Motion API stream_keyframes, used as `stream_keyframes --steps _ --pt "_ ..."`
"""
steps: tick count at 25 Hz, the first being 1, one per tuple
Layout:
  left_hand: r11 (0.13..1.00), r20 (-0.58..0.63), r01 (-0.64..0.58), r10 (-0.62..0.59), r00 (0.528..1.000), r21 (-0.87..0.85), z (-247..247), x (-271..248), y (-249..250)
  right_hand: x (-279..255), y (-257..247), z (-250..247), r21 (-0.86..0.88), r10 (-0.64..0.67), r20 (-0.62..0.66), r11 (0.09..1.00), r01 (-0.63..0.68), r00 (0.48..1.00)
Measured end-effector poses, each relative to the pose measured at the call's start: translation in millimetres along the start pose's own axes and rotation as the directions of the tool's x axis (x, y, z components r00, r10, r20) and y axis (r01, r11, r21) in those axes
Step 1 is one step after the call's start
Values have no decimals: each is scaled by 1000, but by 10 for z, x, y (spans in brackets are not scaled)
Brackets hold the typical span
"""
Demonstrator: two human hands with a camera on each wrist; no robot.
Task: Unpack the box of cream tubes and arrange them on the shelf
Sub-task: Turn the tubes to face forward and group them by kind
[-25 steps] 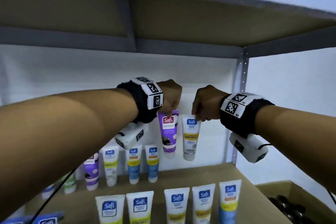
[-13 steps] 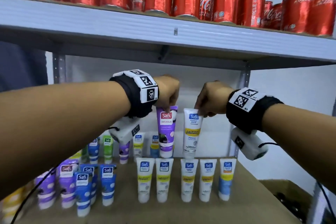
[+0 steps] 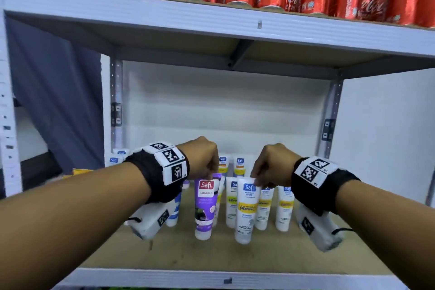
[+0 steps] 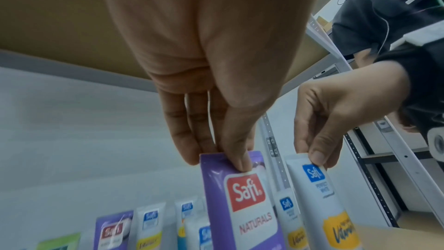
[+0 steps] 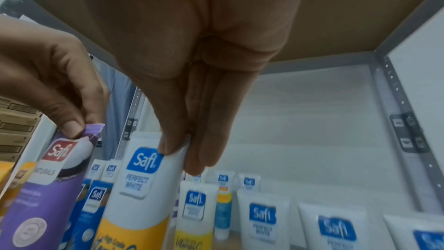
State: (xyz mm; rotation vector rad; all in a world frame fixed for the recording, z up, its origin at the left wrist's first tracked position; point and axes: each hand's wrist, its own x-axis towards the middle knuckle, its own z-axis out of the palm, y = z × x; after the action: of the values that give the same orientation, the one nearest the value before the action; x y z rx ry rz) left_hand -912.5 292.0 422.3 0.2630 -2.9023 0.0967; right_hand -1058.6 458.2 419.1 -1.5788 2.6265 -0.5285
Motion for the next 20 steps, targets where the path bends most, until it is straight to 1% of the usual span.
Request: stream_keyframes --steps 4,8,11,13,15,17,18,20 --pt "996 14 35 -34 999 -78 337 -122 -111 -6 68 295 11 7 25 1000 -7 1000" --pt "990 5 56 -56 998 -128 585 -158 -131 -15 144 451 31 22 23 999 -22 1000" --pt "980 -22 63 -68 997 -187 690 -166 -128 -36 180 502 24 6 4 1000 -6 1000" --pt "973 -62 60 -75 995 -223 741 -173 -137 -70 186 532 48 -9 -4 999 9 1000" --pt "954 -91 82 -112 990 -287 817 -202 -177 -124 197 582 88 -21 -21 996 22 1000" --pt "906 -93 114 -165 982 -408 948 -259 -252 -172 245 673 172 7 -73 985 6 997" --pt "865 -90 123 -190 978 -486 1028 -297 -283 -194 270 734 241 37 -94 970 -13 995" --pt "740 -99 109 -231 968 -663 1173 -380 -301 -252 295 876 398 81 -116 917 -28 990"
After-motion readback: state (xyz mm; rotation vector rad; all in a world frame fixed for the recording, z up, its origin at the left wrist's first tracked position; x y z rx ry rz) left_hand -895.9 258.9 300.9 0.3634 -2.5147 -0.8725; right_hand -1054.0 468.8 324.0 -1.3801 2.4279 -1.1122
